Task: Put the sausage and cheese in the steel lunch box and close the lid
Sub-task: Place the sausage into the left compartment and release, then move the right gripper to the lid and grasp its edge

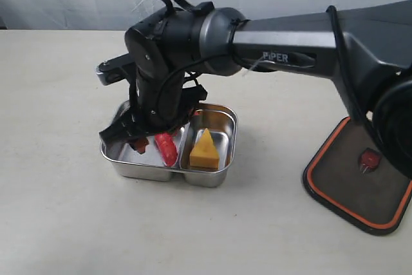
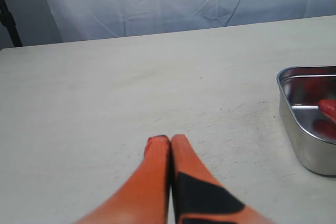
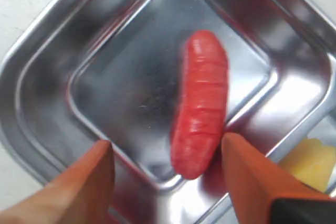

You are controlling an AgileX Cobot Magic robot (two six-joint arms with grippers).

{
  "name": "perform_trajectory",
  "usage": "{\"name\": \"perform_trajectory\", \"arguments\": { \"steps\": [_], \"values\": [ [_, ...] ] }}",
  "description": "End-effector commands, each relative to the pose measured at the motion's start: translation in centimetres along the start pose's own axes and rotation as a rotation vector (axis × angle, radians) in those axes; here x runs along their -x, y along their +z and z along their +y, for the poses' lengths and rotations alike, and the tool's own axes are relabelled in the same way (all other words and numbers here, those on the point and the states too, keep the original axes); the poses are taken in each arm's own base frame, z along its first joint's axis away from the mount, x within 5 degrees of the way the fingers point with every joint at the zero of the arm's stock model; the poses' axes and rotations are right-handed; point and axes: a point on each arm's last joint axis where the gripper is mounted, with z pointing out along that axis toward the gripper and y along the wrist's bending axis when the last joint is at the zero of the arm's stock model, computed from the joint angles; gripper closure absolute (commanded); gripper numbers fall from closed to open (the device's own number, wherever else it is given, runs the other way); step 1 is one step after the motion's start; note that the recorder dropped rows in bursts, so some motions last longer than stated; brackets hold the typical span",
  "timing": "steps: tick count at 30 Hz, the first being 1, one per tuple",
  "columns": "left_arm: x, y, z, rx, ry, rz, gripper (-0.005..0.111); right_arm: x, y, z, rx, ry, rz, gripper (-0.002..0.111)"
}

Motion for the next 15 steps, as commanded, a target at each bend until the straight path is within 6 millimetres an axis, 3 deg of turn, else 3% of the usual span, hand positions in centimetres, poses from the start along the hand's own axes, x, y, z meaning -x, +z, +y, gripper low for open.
{"name": "perform_trajectory", "arguments": {
  "steps": [1, 4, 6, 11, 15],
  "values": [
    [0.1, 0.0, 0.0, -0.006, 0.002, -0.017, 0.107, 0.0, -5.2, 0.0, 0.033, 0.022, -0.025, 0.055],
    [0.1, 0.0, 0.0, -0.006, 0.002, -0.017, 0.107, -2.4, -9.3, -2.1, -0.162, 0.015, 0.063, 0.058],
    [0.1, 0.0, 0.0, -0.006, 0.002, -0.017, 0.107, -5.1, -10.7, -3.8, -0.295, 0.032, 0.083, 0.058],
    [0.1, 0.0, 0.0, -0.006, 0.002, -0.017, 0.107, -10.6, -11.3, -6.0, -0.377, 0.105, 0.077, 0.058],
    [0.1, 0.0, 0.0, -0.006, 0.002, -0.017, 0.107, -13.7, -10.0, -8.5, -0.358, 0.183, 0.054, 0.058]
  ]
}}
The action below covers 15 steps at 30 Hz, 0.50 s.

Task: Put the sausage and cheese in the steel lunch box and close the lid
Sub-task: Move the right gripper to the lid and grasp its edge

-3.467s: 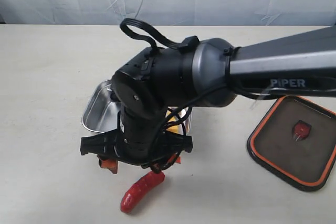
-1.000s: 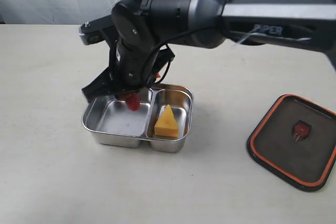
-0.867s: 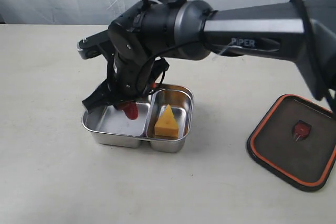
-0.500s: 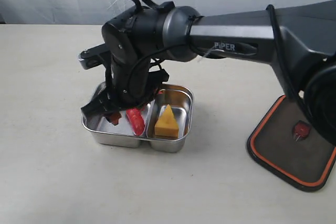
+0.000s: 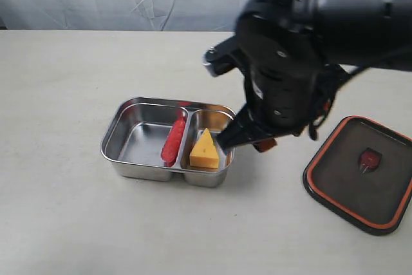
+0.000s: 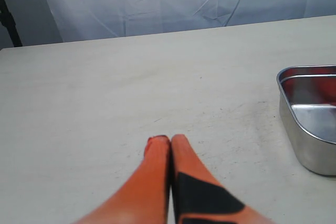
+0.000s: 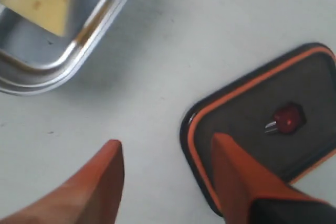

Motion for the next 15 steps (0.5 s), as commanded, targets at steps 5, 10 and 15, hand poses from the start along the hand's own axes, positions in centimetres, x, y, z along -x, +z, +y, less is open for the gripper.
{"name": "perform_trajectory", "arguments": {
  "steps": [5, 10, 15],
  "values": [
    [0.1, 0.0, 0.0, -0.006, 0.002, -0.017, 0.107, -3.7, 6.9, -4.5, 0.053, 0.183, 0.069, 0.058],
    [0.1, 0.0, 0.0, -0.006, 0.002, -0.017, 0.107, -3.6, 10.0, -5.0, 0.063, 0.193, 0.112, 0.058],
    [0.1, 0.0, 0.0, -0.006, 0.002, -0.017, 0.107, -3.2, 12.2, -4.1, 0.088, 0.183, 0.115, 0.058]
  ]
}}
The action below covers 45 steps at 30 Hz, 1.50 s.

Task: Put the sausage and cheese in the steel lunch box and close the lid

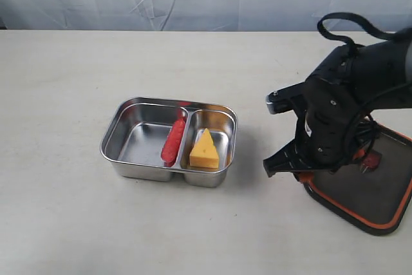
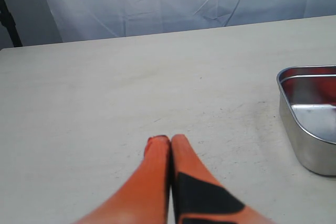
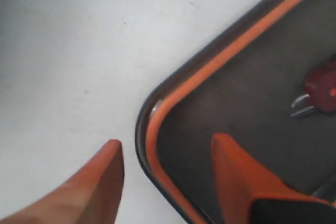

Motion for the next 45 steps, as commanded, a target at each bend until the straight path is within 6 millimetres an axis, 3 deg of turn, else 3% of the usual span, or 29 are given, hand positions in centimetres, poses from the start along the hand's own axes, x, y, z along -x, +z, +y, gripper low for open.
{"name": "perform_trajectory", "arguments": {
  "steps": [1, 10, 12, 15, 21, 25, 29, 34, 38, 45],
  "values": [
    [0.1, 0.0, 0.0, -0.006, 0.002, -0.015, 0.107, 0.5, 1.7, 0.5, 0.024, -0.011, -0.003, 0.058],
    [0.1, 0.0, 0.0, -0.006, 0.002, -0.015, 0.107, 0.4, 4.5, 1.0, 0.001, -0.048, 0.062, 0.06],
    [0.1, 0.0, 0.0, -0.006, 0.002, -0.015, 0.107, 0.3, 4.9, 1.2, 0.005, -0.059, 0.074, 0.073],
    [0.1, 0.0, 0.0, -0.006, 0.002, -0.015, 0.107, 0.2, 4.9, 1.1, 0.001, -0.059, 0.088, 0.107],
    [0.1, 0.0, 0.0, -0.006, 0.002, -0.015, 0.107, -0.1, 3.6, 0.8, -0.008, -0.042, 0.101, 0.108],
    [0.1, 0.0, 0.0, -0.006, 0.002, -0.015, 0.107, -0.4, 0.8, 0.6, 0.01, -0.014, 0.062, 0.108],
    [0.1, 0.0, 0.0, -0.006, 0.002, -0.015, 0.107, -1.1, -4.1, 1.1, 0.065, -0.027, -0.081, 0.108],
    [0.1, 0.0, 0.0, -0.006, 0.002, -0.015, 0.107, -3.4, -10.9, 2.5, 0.215, -0.063, -0.311, 0.108],
    [0.1, 0.0, 0.0, -0.006, 0.002, -0.015, 0.107, -5.9, -15.1, 3.0, 0.348, -0.093, -0.451, 0.108],
    [0.1, 0.0, 0.0, -0.006, 0.002, -0.015, 0.107, -9.6, -19.2, 3.3, 0.509, -0.159, -0.567, 0.108]
  ]
}}
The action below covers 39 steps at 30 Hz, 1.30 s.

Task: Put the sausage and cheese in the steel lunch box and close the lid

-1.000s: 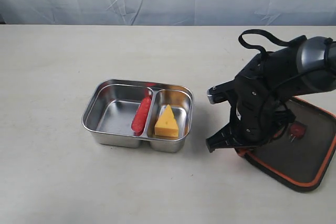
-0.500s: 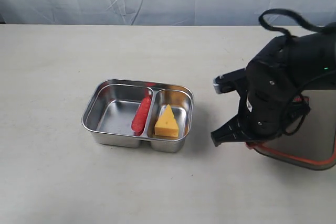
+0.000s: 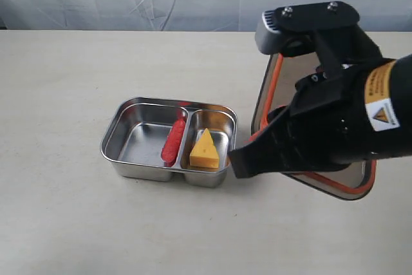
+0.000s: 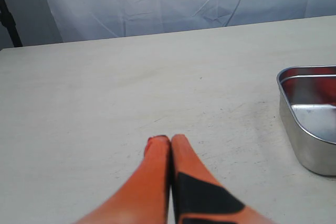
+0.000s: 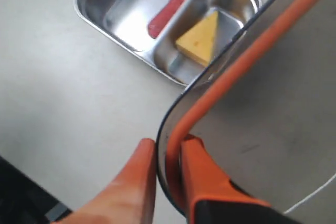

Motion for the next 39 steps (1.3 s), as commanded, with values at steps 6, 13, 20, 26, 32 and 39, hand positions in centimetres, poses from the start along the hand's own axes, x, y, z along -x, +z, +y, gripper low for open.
{"name": "perform_trajectory", "arguments": {
  "steps": [6, 13, 20, 26, 32, 39],
  "values": [
    [0.1, 0.0, 0.0, -0.006, 0.002, -0.015, 0.107, -1.6, -3.8, 2.5, 0.168, -0.085, -0.068, 0.108],
    [0.1, 0.0, 0.0, -0.002, 0.023, -0.015, 0.107, -3.0, -4.9, 4.6, 0.288, -0.144, -0.041, 0.108],
    [0.7, -0.1, 0.2, 0.02, 0.094, -0.081, 0.107, -3.8, -6.6, 5.7, 0.394, -0.199, -0.086, 0.108],
    [2.3, -0.3, -0.3, -0.088, -0.423, -0.251, 0.107, -3.4, -7.8, 6.1, 0.475, -0.189, -0.184, 0.108],
    [3.7, -0.9, 1.2, -0.101, -1.022, -0.455, 0.107, -2.5, -8.3, 6.7, 0.557, -0.142, -0.281, 0.108],
    [4.7, -1.5, -1.0, -0.304, -1.188, -0.215, 0.107, -2.5, -8.4, 6.8, 0.562, -0.138, -0.287, 0.108]
  ]
}}
